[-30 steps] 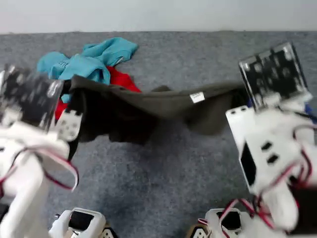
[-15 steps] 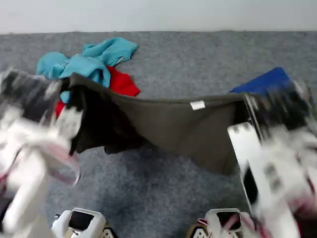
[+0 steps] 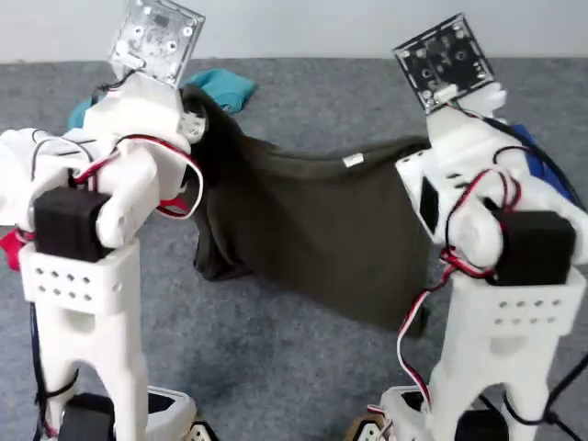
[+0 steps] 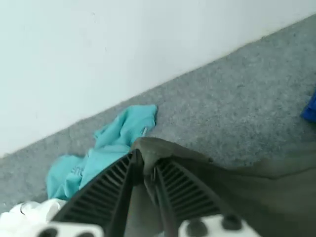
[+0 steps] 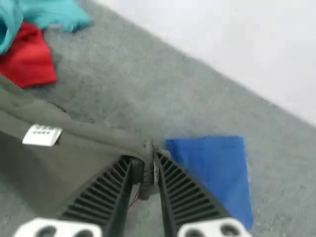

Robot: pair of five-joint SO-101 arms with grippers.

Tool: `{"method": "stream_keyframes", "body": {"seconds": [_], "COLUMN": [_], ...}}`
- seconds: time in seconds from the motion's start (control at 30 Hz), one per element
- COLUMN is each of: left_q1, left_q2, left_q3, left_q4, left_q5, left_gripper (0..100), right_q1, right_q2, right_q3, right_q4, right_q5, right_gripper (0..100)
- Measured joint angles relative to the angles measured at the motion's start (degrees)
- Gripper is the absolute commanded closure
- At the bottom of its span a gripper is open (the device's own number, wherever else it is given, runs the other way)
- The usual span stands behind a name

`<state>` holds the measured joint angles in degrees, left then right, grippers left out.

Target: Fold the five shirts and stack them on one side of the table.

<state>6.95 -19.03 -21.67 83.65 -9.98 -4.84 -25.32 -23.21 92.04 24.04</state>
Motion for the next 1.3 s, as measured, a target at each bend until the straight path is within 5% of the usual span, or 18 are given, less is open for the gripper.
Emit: {"method": "stream_keyframes", "body": {"seconds": [0.53, 0.9, 1.3], "left_q1": [0.0, 0.0, 0.0], "left_q2": [-16.9, -18.8, -19.7], "left_q3": [-27.1, -27.7, -30.9], "left_q4": [10.6, 11.7, 11.7], "left_q5": [0.0, 0.0, 0.0], "left_gripper": [98, 98, 98], "right_q1": [-0.3, 7.8, 8.1], "right_q2": [-23.7, -28.0, -30.4], "right_q3": [-3.9, -4.4, -4.4], "right_q4": [-2.3, -2.3, -2.3], "right_q5": [0.0, -1.8, -2.3], "right_gripper": [99.0, 99.0, 99.0]}}
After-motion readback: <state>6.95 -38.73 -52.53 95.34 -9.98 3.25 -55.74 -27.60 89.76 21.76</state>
